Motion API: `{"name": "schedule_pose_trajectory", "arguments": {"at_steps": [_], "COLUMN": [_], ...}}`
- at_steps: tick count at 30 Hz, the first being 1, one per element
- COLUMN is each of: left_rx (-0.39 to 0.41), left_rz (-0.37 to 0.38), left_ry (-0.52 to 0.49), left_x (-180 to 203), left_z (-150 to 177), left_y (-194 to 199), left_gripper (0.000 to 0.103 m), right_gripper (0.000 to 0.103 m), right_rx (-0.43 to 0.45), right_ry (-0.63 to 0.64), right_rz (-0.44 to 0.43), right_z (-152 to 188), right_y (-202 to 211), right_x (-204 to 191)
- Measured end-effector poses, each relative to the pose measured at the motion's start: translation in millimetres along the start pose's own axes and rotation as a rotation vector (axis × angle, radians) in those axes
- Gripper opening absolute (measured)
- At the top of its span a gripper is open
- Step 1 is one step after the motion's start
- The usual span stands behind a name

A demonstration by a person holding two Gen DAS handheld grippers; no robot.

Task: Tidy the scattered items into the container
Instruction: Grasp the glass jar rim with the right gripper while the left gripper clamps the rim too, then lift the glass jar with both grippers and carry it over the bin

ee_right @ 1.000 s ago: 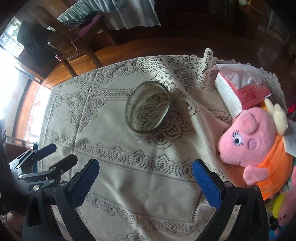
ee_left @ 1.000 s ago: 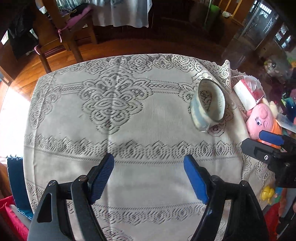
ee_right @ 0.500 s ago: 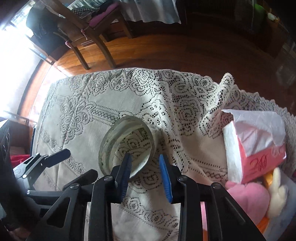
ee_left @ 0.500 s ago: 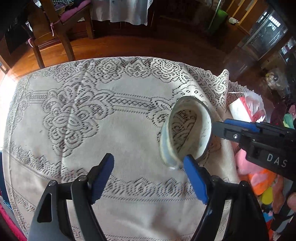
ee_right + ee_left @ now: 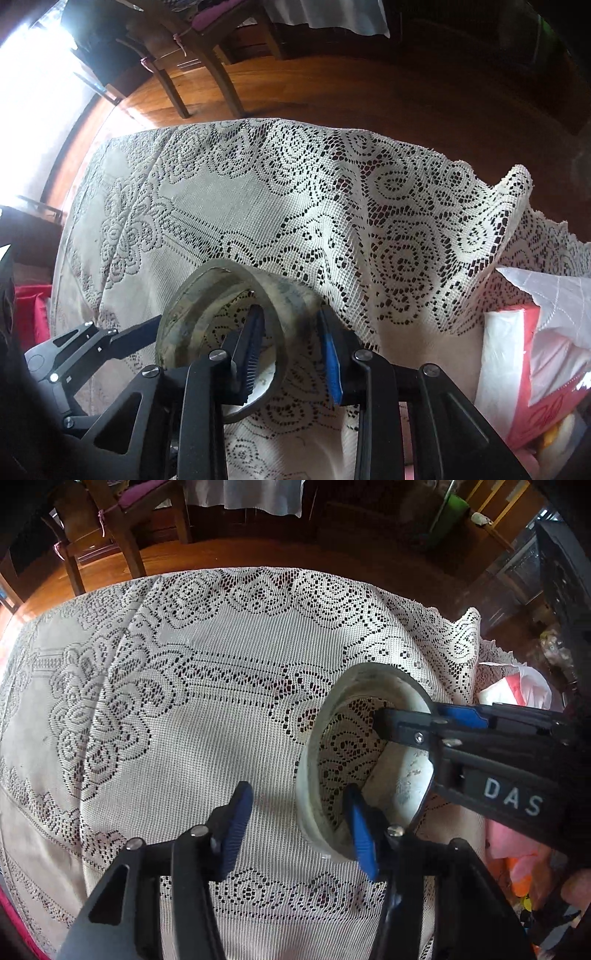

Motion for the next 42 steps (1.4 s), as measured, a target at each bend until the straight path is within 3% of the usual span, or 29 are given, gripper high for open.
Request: {"name": "schedule_pose_trajectory", "arguments": {"at_steps": [12, 13, 14, 24, 33, 42], "left_rx": [-0.016, -0.019, -0.019, 0.020, 0.034, 0.052], "left_rz": [-0.026, -0.017, -0.006, 0.013, 0.008, -0.003], "left_ry": [-0.050, -0.055, -0.055, -0.074, -0.039, 0.057], "left_x": [3.9, 5.2, 6.6, -7.5, -51.1, -132.4], "left_z": [3.7, 4.1, 5.0, 23.0, 44.9, 80.4], "left_y": [-4.8, -3.9, -1.8, 38.1, 76.9, 92.9], "left_gripper": [0.043, 0.026, 0.020, 0.019, 0.019, 0.019], "right_gripper": [0.026, 0.026, 0.026, 0.026, 0.026, 0.026], "right_rx": [0.035, 0.034, 0.033, 0.050, 0.049, 0.015], "right_ry": [-0.006, -0.012, -0.018, -0.070, -0.025, 0.080], "right_rz": [0.017, 0.015, 0.009, -0.062, -0.061, -0.062], "right_z": [-6.1, -5.3, -4.2, 21.0, 33.3, 37.2], "right_y": [-0.4, 0.0, 0.6, 20.8, 25.7, 5.4], "right_x": [-1.9, -1.6, -1.4, -17.1, -81.0, -172.9]}}
Point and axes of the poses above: each gripper's, at about its wrist camera, not at the fingertips, and y roughly against the way its jaws point, x to its right, z to its underside, the point moved 9 cm from there along -y, roughly the way its jaws point, and after that the axes turned 5 degrees about -x, right-handed, at the moved point
